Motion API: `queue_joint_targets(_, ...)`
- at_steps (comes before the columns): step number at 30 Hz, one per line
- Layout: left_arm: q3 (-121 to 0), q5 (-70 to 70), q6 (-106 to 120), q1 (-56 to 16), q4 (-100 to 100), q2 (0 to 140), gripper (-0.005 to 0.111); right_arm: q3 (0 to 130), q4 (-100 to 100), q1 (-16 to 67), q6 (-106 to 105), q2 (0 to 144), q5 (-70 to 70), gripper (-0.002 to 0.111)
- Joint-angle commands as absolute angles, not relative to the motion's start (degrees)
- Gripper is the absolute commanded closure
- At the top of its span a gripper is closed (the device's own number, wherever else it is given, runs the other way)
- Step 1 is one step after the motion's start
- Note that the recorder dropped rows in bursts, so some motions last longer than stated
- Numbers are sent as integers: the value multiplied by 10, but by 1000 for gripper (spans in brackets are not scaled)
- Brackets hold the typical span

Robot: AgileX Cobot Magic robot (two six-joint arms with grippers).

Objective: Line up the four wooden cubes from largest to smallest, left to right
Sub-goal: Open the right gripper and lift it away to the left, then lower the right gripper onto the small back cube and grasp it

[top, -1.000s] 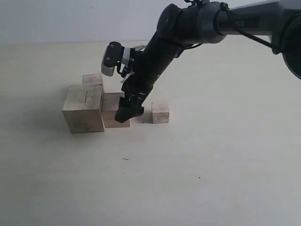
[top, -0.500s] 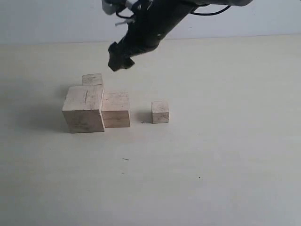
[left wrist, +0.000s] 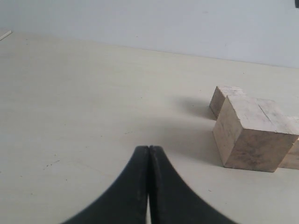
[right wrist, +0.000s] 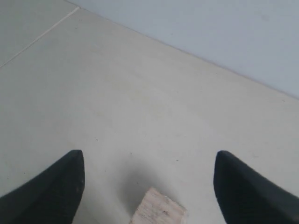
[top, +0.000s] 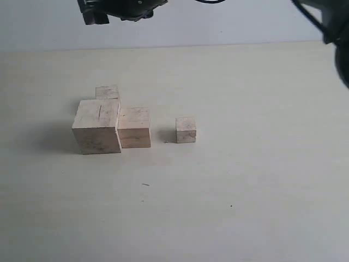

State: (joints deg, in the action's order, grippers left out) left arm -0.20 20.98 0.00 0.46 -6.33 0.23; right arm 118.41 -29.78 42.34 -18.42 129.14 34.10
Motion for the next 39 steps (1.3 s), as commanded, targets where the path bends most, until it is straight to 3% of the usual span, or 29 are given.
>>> queue_joint_targets(1,0,206,0,1,-61,0,107,1258,-252,440,-143,1348,381,36)
queue_joint_targets(7,0,206,0,1,-61,0,107,1319,-104,453,16,1407,414,36)
queue_joint_targets(39,0,206,0,1,-63,0,107,1351,-71,480,146,1498,425,36)
